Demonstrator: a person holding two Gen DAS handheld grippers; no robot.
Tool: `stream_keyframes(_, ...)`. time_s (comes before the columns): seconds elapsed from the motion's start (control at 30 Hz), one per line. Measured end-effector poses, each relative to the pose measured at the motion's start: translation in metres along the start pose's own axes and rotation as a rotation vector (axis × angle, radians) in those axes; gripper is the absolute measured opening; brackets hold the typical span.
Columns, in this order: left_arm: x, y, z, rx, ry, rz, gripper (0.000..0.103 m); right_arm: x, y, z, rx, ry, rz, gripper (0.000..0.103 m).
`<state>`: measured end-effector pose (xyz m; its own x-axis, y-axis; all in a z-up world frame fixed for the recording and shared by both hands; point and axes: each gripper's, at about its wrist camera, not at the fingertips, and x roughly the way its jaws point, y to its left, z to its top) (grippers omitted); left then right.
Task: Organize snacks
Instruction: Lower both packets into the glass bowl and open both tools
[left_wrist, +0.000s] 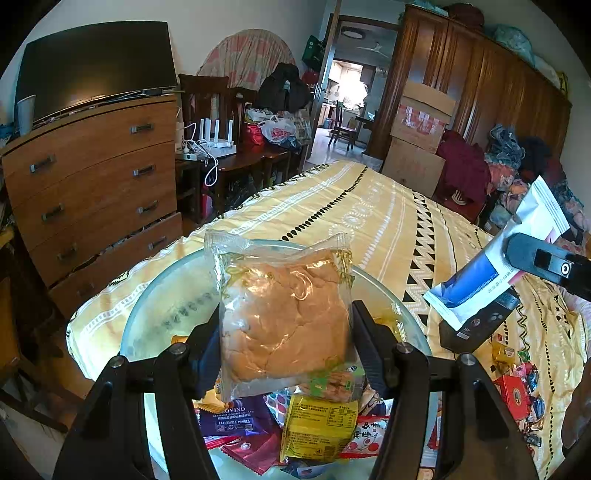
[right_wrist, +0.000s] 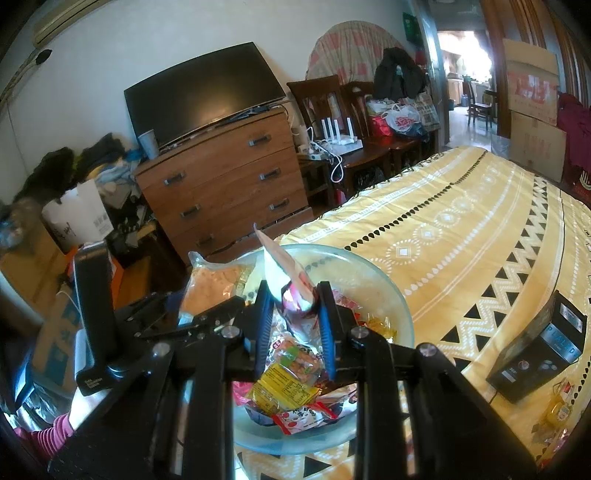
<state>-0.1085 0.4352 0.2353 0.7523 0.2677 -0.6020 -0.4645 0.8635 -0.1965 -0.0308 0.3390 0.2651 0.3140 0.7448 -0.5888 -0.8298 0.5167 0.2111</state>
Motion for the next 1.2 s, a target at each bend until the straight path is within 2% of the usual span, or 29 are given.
stream_keyframes(1.2,0.008,0.003,-0.008,-0.024,0.034,0.027,0.066,0.019,0.014,-0.008,-0.013,0.039,0.015,0.026)
